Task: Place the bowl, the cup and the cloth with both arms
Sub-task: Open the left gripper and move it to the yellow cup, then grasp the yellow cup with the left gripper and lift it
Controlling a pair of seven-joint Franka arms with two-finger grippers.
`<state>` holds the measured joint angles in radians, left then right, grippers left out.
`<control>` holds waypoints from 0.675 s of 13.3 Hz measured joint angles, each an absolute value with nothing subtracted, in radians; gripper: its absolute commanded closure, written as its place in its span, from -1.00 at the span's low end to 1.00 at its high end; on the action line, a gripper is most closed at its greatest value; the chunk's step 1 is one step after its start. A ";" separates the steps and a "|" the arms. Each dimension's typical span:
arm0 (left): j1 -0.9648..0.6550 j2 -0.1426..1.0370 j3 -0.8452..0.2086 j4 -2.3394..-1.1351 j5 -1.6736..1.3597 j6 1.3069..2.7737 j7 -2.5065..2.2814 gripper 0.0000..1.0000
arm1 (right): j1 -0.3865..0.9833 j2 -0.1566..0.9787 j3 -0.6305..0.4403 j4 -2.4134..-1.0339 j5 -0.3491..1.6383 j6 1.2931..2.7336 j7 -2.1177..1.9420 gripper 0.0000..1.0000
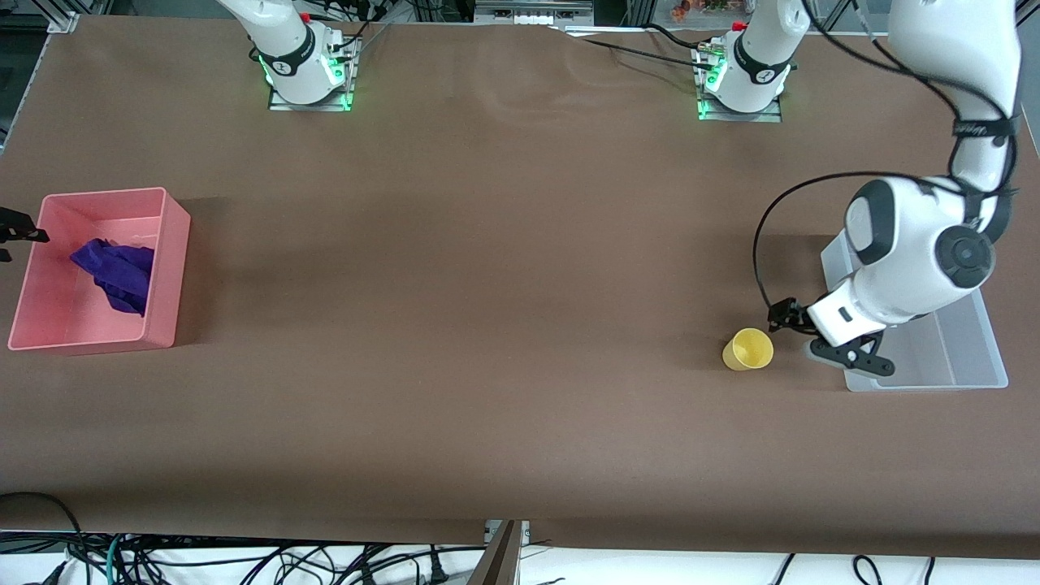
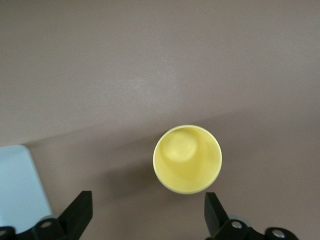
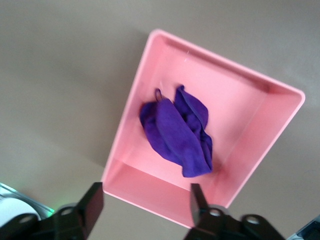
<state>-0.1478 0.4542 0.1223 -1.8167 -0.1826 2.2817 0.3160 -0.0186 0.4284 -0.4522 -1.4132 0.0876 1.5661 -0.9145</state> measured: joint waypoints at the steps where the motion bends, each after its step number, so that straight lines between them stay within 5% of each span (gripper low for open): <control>1: -0.153 0.486 0.122 -1.820 -0.222 2.300 0.316 0.08 | -0.017 0.416 -0.408 -1.381 0.088 1.519 -0.813 -1.00; 3: -0.165 0.537 0.122 -1.826 -0.255 2.334 0.316 0.98 | -0.009 0.394 -0.288 -1.311 0.087 1.438 -0.564 -1.00; 9: -0.173 0.562 0.125 -1.815 -0.255 2.359 0.336 1.00 | 0.007 0.319 -0.045 -1.272 0.077 1.478 -0.244 -1.00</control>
<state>-0.1730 0.5615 0.1254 -1.8147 -0.2550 2.3587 0.3359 0.0074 0.3193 -0.0452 -1.2718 0.0772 1.4781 -0.2442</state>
